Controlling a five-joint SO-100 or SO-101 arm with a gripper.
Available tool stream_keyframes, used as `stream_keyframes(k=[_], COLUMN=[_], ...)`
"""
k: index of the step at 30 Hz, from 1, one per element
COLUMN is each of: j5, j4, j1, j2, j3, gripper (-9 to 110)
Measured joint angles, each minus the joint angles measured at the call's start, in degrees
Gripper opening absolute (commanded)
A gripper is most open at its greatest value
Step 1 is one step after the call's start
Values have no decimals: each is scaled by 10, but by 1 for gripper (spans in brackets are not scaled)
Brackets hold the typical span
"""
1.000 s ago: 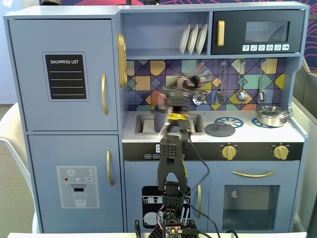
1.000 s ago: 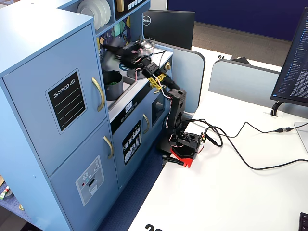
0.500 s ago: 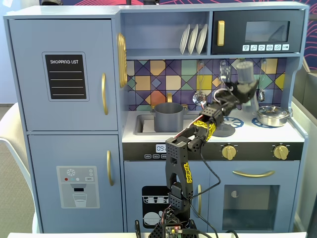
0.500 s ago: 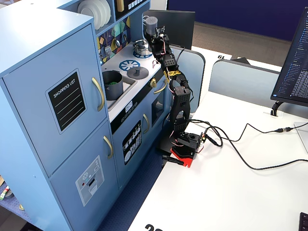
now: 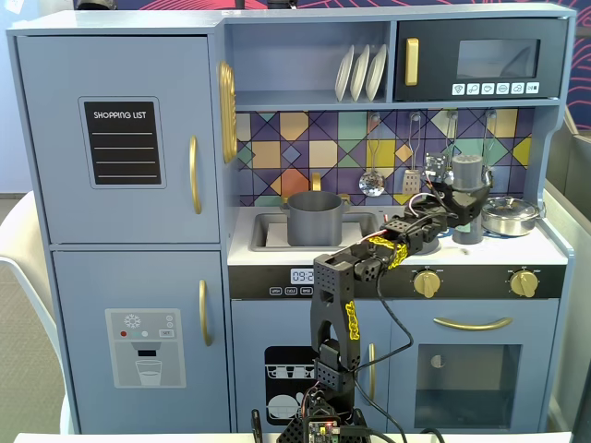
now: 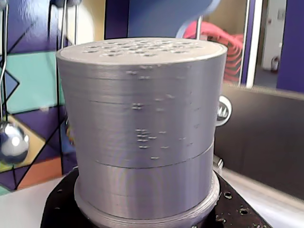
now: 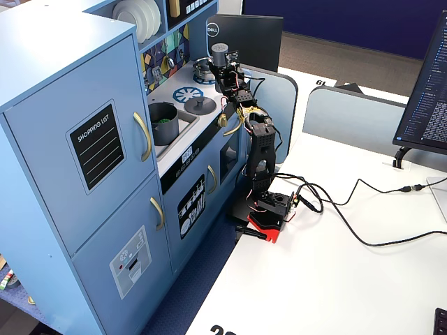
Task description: Put salt in the gray recipient
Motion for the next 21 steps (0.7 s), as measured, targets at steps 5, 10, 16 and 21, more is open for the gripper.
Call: stream_keyframes(k=[5, 10, 16, 21], j5=[8, 8, 13, 11], j4=[-11, -13, -25, -27], j1=[0, 0, 0, 0], j2=[-20, -28, -28, -28], j3=[1, 1, 19, 22], gripper=[0, 0, 0, 20])
